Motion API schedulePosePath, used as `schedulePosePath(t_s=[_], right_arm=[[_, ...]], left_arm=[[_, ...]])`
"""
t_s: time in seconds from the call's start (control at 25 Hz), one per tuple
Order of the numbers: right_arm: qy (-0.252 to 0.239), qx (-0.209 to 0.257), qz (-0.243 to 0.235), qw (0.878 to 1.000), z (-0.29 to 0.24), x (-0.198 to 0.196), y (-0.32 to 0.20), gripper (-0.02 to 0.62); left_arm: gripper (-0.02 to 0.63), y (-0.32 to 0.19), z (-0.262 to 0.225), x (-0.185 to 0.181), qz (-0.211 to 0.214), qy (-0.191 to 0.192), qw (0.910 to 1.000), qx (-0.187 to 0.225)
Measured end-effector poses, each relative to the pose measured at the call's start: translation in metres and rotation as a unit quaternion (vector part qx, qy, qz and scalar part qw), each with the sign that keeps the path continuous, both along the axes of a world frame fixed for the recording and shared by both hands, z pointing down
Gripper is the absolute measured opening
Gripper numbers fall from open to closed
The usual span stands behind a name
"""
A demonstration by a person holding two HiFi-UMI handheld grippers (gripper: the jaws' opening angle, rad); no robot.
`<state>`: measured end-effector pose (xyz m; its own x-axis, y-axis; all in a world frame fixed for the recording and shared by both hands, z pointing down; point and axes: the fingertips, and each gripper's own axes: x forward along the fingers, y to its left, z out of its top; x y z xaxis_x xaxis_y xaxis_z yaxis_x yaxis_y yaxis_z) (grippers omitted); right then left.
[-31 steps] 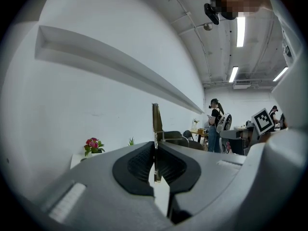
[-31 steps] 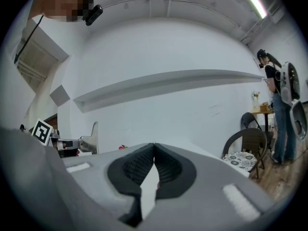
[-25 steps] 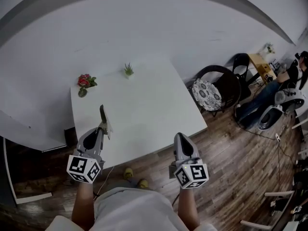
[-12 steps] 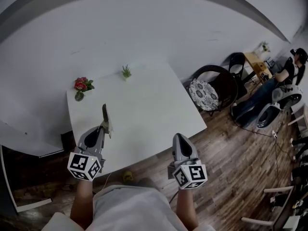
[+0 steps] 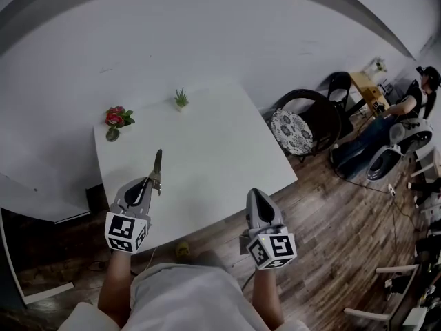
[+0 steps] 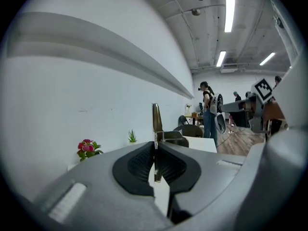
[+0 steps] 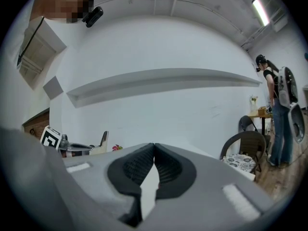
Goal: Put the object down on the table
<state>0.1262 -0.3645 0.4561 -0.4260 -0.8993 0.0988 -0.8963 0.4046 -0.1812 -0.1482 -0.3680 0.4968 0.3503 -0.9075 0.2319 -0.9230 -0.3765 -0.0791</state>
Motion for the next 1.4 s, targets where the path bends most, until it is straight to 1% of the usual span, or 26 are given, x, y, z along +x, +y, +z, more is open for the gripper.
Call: schedulePosePath(t_s=[0.12,0.36,0.56,0.72,0.88,1.0,1.28,1.4], right_arm=[[-0.002,-0.001,0.001,1.000,-0.001,-0.001,-0.002,0.003],[0.000,-0.004,0.002,1.000,0.000,-0.004,-0.009,0.003],[-0.001,-0.013,0.000,1.000,0.005,-0.004,-0.017,0.003],[-0.003,-0.017,-0.003,1.000,0.009,-0.005,-0.027,0.003],[-0.006,-0.022,-0.008,1.000,0.014,-0.007,-0.033,0.003],[-0.005,-0.028,-0.011,1.000,0.019,-0.010,-0.037,0.003],[-0.002,-0.034,-0.013,0.999,0.022,-0.011,-0.047,0.003],[-0.001,-0.034,-0.016,0.999,0.023,-0.013,-0.050,0.003]], left_arm=[[0.010,-0.004,0.006,0.003,0.016,-0.055,0.9984,0.003],[0.011,-0.020,0.019,0.005,0.039,-0.138,0.9897,-0.005],[0.010,-0.036,0.033,0.006,0.055,-0.194,0.9792,-0.019],[0.011,-0.051,0.042,0.004,0.066,-0.246,0.9668,-0.023],[0.011,-0.063,0.054,0.005,0.079,-0.276,0.9574,-0.033],[0.011,-0.074,0.070,0.003,0.085,-0.307,0.9465,-0.048],[0.011,-0.093,0.104,0.004,0.103,-0.391,0.9116,-0.072],[0.011,-0.097,0.120,0.007,0.118,-0.415,0.8983,-0.084]])
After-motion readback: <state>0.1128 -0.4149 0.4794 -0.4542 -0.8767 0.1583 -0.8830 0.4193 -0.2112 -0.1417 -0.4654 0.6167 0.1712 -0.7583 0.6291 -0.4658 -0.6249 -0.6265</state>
